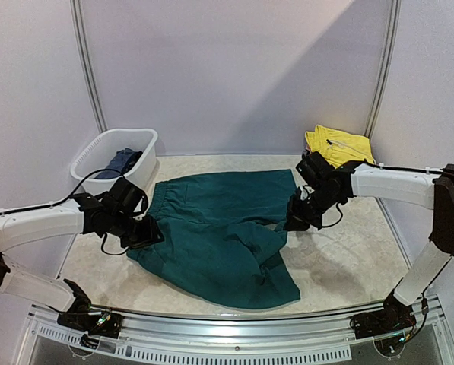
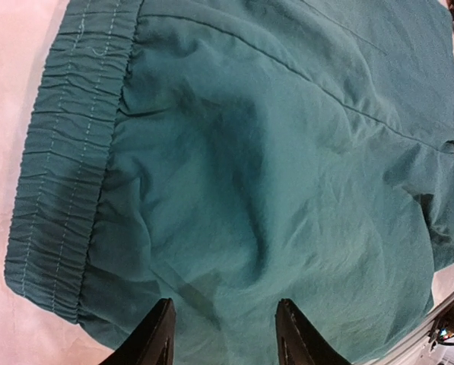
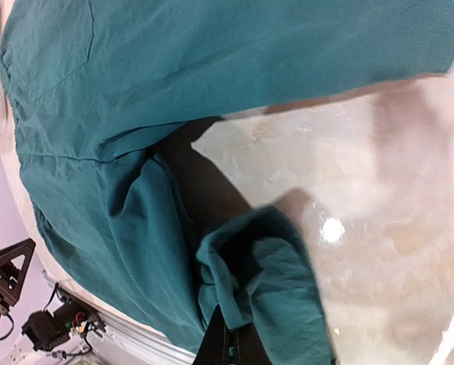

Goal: Fold and stack the mixed laundry pile
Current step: Smooth out the flattened shorts at the center of the board.

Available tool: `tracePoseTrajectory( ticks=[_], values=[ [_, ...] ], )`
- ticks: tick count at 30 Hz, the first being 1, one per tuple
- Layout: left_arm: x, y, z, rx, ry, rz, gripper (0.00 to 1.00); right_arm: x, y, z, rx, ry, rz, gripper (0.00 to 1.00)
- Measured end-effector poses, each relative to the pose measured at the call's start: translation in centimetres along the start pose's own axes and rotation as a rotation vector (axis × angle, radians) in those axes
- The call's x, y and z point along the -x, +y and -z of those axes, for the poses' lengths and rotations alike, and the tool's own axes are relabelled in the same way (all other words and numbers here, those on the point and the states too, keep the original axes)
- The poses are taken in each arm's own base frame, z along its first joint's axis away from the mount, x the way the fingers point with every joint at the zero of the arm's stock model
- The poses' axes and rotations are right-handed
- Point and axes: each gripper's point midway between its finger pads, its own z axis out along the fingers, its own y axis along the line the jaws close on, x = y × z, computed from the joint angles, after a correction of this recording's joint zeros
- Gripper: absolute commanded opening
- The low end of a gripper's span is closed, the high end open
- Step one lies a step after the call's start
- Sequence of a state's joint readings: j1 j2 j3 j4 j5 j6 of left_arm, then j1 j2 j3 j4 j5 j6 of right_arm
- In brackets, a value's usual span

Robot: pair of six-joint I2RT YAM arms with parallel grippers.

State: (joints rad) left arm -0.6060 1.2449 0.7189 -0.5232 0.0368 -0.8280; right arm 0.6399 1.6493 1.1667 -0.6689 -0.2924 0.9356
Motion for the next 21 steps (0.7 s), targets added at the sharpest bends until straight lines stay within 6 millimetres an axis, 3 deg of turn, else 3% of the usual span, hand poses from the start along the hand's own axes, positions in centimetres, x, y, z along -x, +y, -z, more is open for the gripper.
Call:
tracePoseTrajectory(
  ticks=[7, 11, 13, 17, 21],
  values=[
    [-0.2, 0.3, -1.4, 0.021, 0.021, 0.005, 0.44, -2.0, 2.7, 3.3, -0.143, -0.040, -0.070, 0.00],
    [-0.3, 0.4, -1.6, 0.028, 0.028, 0.005, 0.44, -1.7, 5.6, 3.1, -0.217, -0.078, -0.100, 0.00],
    [-0.3, 0.4, -1.6, 0.029, 0.029, 0.004, 0.44, -0.9, 5.7, 2.4, -0.277, -0.106, -0.122, 0.00],
    [-0.2, 0.6, -1.3, 0.048, 0.030, -0.001, 0.51, 1.4, 3.1, 1.2, -0.423, -0.171, -0.173, 0.00],
    [0.1, 1.3, -0.7, 0.093, 0.017, -0.014, 0.66, 3.5, -2.4, 1.8, -0.565, -0.207, -0.247, 0.03]
  ],
)
